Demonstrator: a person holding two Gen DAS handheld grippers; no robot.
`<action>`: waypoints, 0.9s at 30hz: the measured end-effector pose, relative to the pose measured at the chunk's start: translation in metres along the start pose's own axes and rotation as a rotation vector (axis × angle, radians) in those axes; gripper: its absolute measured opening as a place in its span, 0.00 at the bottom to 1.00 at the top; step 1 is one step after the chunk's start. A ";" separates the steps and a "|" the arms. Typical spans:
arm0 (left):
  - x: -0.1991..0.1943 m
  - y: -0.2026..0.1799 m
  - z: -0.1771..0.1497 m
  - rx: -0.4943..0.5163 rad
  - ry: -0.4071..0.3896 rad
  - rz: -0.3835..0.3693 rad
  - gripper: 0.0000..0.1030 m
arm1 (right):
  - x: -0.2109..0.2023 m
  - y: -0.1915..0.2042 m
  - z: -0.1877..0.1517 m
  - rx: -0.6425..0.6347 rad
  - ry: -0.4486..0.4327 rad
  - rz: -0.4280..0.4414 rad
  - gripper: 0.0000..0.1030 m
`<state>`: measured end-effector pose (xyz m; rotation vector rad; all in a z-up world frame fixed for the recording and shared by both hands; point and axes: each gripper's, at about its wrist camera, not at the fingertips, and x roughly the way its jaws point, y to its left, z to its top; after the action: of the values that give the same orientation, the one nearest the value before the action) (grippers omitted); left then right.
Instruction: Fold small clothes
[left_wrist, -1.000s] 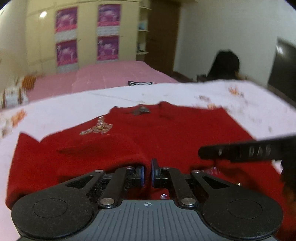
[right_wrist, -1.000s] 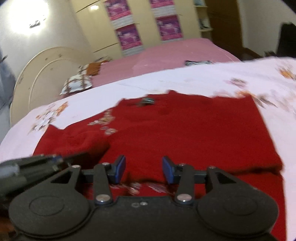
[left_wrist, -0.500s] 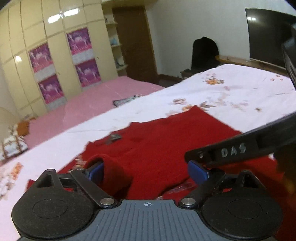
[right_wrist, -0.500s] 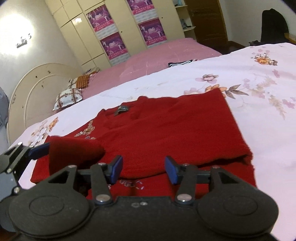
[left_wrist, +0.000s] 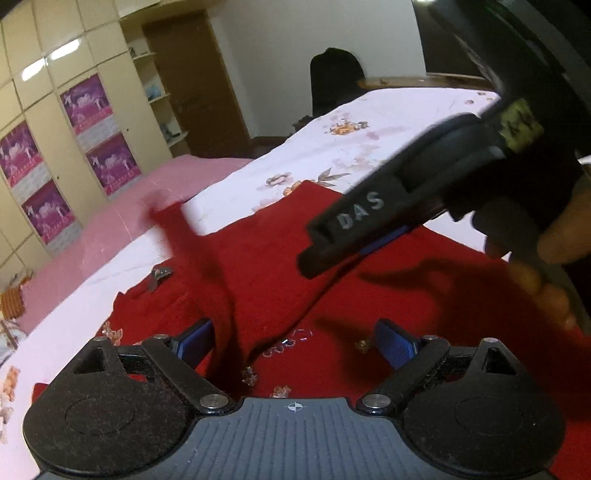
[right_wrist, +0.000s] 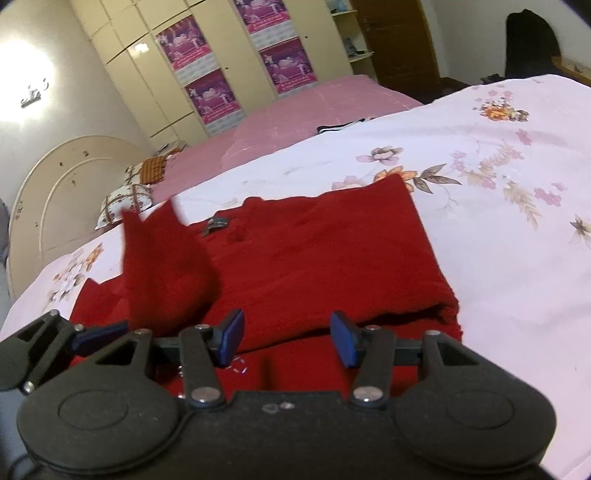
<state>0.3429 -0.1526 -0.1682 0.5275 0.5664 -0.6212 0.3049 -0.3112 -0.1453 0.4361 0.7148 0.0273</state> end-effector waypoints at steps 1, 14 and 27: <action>-0.004 -0.002 0.000 0.002 -0.003 0.004 0.90 | 0.001 0.000 -0.001 0.010 0.006 0.014 0.53; -0.061 0.104 -0.050 -0.517 0.032 0.141 0.90 | 0.022 -0.004 -0.002 0.103 0.080 0.106 0.40; -0.064 0.177 -0.141 -0.905 0.136 0.309 0.90 | 0.033 -0.003 -0.009 0.009 0.120 -0.019 0.33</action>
<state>0.3707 0.0801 -0.1800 -0.2025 0.8031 0.0033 0.3237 -0.3044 -0.1730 0.4393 0.8378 0.0327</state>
